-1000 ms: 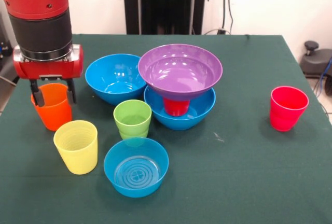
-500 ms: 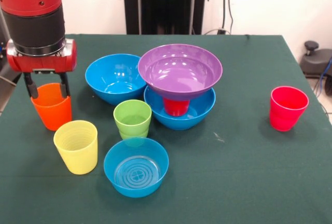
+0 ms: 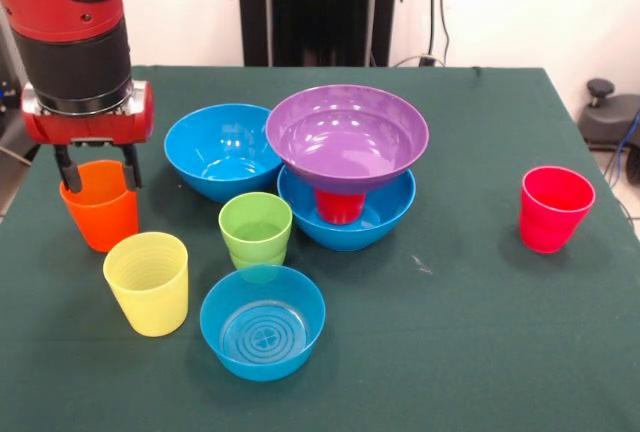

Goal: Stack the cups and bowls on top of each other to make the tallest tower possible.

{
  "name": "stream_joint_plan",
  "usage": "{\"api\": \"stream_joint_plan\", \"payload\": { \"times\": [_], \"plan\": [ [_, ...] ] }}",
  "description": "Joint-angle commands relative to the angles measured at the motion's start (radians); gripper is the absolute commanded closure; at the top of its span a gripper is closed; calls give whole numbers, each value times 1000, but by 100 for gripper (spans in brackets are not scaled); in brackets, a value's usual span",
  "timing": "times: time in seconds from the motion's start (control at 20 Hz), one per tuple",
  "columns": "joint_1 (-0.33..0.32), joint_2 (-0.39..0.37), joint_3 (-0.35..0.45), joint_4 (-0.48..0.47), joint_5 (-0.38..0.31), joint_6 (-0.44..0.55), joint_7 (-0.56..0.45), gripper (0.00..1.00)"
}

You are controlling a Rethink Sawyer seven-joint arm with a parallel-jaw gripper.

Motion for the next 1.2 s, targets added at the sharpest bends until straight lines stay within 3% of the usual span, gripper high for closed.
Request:
{"api": "stream_joint_plan", "payload": {
  "times": [0.05,0.85,1.2],
  "plan": [
    [46,55,-45,69,-9,31,-120,0],
    [32,60,-56,125,-22,-53,-67,0],
    [33,98,-57,76,-54,-108,-61,0]
  ]
}}
